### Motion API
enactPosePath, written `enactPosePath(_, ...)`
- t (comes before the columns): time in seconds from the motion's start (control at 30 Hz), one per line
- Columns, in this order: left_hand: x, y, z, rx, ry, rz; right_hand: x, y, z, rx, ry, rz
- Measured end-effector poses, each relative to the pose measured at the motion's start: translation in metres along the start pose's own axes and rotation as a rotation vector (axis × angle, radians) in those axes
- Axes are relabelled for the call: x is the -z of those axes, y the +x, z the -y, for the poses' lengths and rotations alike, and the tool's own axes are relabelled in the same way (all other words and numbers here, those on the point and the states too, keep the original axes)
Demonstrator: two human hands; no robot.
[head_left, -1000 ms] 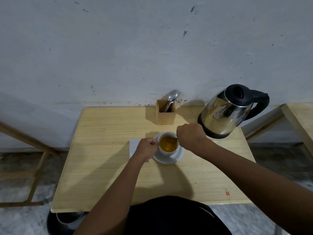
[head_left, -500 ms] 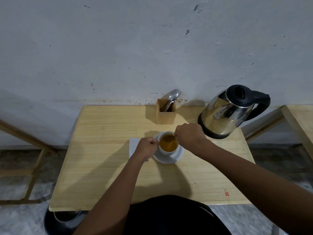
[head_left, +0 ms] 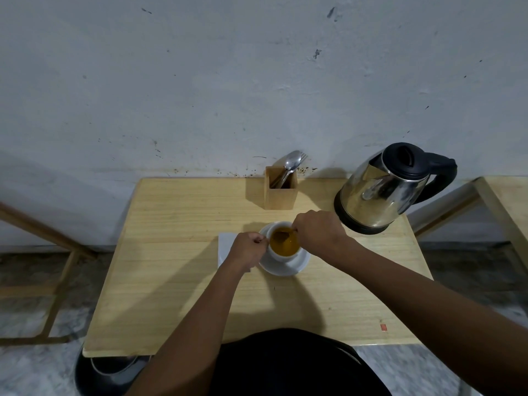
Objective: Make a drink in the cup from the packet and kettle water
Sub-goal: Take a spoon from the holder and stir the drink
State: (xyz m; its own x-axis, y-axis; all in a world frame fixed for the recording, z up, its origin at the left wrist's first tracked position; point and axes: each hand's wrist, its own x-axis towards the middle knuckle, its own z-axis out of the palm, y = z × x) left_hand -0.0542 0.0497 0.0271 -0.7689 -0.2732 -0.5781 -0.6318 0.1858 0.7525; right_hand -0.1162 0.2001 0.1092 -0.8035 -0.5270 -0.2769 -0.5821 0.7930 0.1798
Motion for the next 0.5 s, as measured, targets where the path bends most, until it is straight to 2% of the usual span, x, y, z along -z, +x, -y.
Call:
enactPosePath(0.2,0.0001,-0.0002,-0.001,-0.018,0.013,0.005,0.0032,0.0008,-0.0088,-0.007,-0.079,0.011)
enactPosePath(0.33,-0.0006,-0.0003,-0.0005,-0.042,0.014,-0.006,0.0067,-0.0011,-0.0047,0.038,0.011,0.087)
enactPosePath(0.5,-0.0007,-0.0008,-0.0009,-0.032,0.01,-0.003,-0.0032,0.0028,0.0004,0.002,0.047,0.026)
